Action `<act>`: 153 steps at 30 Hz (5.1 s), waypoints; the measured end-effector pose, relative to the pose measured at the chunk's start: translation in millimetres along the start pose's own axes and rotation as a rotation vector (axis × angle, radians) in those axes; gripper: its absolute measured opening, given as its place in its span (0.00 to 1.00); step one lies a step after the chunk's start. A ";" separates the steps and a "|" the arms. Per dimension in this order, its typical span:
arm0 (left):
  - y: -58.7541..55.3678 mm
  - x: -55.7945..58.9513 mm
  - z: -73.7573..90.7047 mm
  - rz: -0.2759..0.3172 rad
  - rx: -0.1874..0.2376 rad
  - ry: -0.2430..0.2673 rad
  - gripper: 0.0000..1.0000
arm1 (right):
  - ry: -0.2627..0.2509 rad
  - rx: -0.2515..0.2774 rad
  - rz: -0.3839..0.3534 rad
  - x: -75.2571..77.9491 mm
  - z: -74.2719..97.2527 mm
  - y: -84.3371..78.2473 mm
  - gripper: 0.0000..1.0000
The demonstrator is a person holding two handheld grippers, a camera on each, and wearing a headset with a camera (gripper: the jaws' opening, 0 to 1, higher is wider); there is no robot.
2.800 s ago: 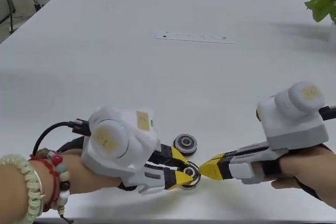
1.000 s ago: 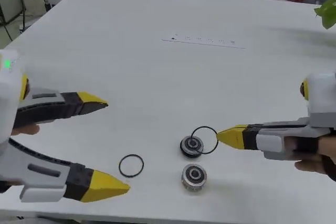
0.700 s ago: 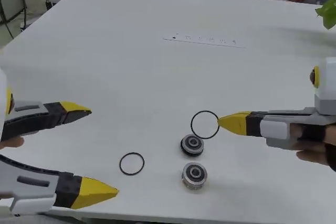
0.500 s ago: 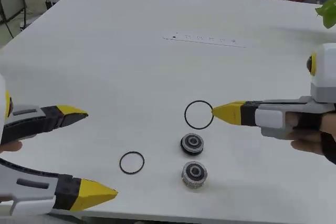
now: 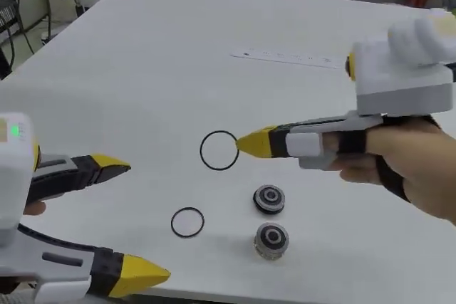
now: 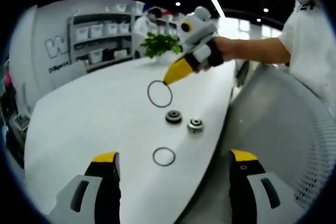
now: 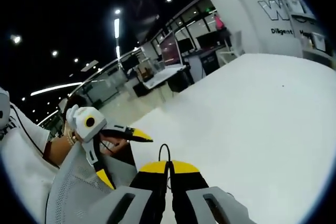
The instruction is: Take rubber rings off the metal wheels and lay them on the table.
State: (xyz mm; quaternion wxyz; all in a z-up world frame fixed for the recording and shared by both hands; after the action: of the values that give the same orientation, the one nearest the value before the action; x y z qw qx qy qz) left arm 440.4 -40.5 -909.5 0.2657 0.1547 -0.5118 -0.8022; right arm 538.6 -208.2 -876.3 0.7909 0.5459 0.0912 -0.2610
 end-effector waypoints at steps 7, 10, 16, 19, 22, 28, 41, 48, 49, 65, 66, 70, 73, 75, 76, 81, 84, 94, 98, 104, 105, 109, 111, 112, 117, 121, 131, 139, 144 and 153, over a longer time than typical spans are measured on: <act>-0.6 -0.9 0.3 0.008 0.003 0.013 0.86 | -0.013 -0.092 -0.096 4.5 -29.4 -34.5 0.00; -1.3 -1.1 0.6 0.016 0.004 0.014 0.85 | -0.028 -0.100 -0.158 7.5 -35.2 -53.2 0.00; -1.6 -1.5 1.0 0.032 0.009 0.022 0.85 | -0.055 -0.159 -0.159 10.6 -38.8 -73.9 0.00; -1.4 -1.4 1.7 0.031 0.011 0.028 0.84 | -0.059 -0.154 -0.194 14.2 -40.5 -77.8 0.00; -1.3 -1.5 2.1 0.035 0.012 0.032 0.84 | -0.058 -0.149 -0.206 14.0 -42.2 -78.3 0.00; -1.6 -1.6 1.9 0.041 0.011 0.035 0.83 | -0.082 -0.163 -0.188 18.1 -42.5 -82.5 0.00; -1.9 -1.3 1.6 0.063 0.020 0.036 0.84 | -0.101 -0.187 -0.147 21.5 -38.7 -82.2 0.02; -2.1 -0.8 1.4 0.069 0.021 0.033 0.84 | -0.109 -0.188 -0.092 19.7 -31.7 -76.8 0.05; -1.9 -0.7 1.4 0.069 0.023 0.032 0.84 | -0.106 -0.190 -0.068 18.2 -29.7 -75.0 0.05; -2.1 1.8 -0.3 0.057 0.008 0.009 0.84 | -0.105 -0.060 0.114 3.8 -1.1 -20.0 0.11; -1.8 2.0 -0.7 0.055 0.008 0.006 0.84 | -0.104 -0.053 0.118 3.8 1.5 -17.5 0.11; -0.8 3.4 -1.9 0.040 0.001 0.000 0.84 | -0.123 0.016 0.140 5.8 16.9 -2.8 0.13; -1.0 5.3 -2.9 0.037 -0.008 -0.016 0.85 | -0.144 0.086 0.134 7.9 30.3 8.1 0.11; -0.1 5.6 -3.2 0.028 -0.009 -0.018 0.86 | -0.149 0.122 0.136 9.4 39.3 11.9 0.12; 0.7 5.7 -3.1 0.023 -0.007 -0.019 0.86 | -0.153 0.127 0.142 11.2 44.2 11.9 0.13; 1.6 5.6 -3.1 0.017 -0.008 -0.022 0.86 | -0.175 0.160 0.116 22.6 61.7 6.8 0.19; 1.8 6.3 -3.5 0.011 -0.017 -0.030 0.86 | -0.199 0.160 0.100 29.4 69.5 -1.5 0.21; 53.4 13.5 -14.0 -0.116 0.010 -0.134 0.86 | -0.242 0.118 0.035 47.6 76.2 -32.3 0.17; 81.9 16.3 -21.4 -0.197 0.051 -0.159 0.85 | -0.225 0.121 0.021 50.3 71.9 -35.2 0.16; 110.8 15.0 -34.5 -0.266 0.098 -0.199 0.81 | -0.223 0.083 0.013 55.4 67.7 -45.1 0.14; 114.4 13.8 -38.6 -0.270 0.103 -0.203 0.81 | -0.224 0.079 0.012 55.9 66.8 -46.2 0.14; 125.4 10.1 -53.7 -0.306 0.131 -0.212 0.77 | -0.228 0.045 0.019 58.6 62.0 -52.5 0.14; 129.3 8.8 -60.9 -0.310 0.146 -0.214 0.73 | -0.231 0.027 0.024 59.7 60.4 -55.2 0.14; 132.3 8.4 -66.5 -0.321 0.160 -0.221 0.72 | -0.231 0.017 0.025 60.3 58.9 -57.2 0.14; 139.9 5.9 -88.0 -0.335 0.186 -0.222 0.67 | -0.231 -0.033 0.046 61.2 54.7 -65.0 0.15; 145.2 4.9 -104.9 -0.347 0.222 -0.221 0.65 | -0.225 -0.050 0.052 61.4 53.7 -67.5 0.15; 119.8 -10.2 -142.8 -0.278 0.227 -0.171 0.53 | -0.229 -0.063 0.054 63.9 52.9 -71.4 0.16; 63.7 -15.3 -159.8 -0.295 0.080 -0.143 0.38 | -0.242 -0.086 0.074 66.1 47.8 -78.1 0.16; 42.2 -12.8 -169.2 -0.271 0.001 -0.171 0.31 | -0.251 -0.161 0.126 68.4 40.6 -91.5 0.21; 23.3 -12.0 -173.6 -0.231 -0.075 -0.206 0.17 | -0.245 -0.158 0.170 65.8 26.8 -92.6 0.24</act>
State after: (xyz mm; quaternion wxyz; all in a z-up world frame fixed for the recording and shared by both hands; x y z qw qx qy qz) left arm 546.7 -169.6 -963.1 0.1233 0.1192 -0.4850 -0.8575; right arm 543.2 -278.0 -969.8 0.8559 0.4518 -0.0321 -0.2496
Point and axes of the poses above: the centre of the closed fingertips' face, and the gripper's own axes: z roughly backward along the fingers, x roughly to its right, y roughly out of its top, the point moved 7 cm from there along z, roughly backward along the fingers, and after that the axes turned 4 degrees about x, right-handed, at the moved point
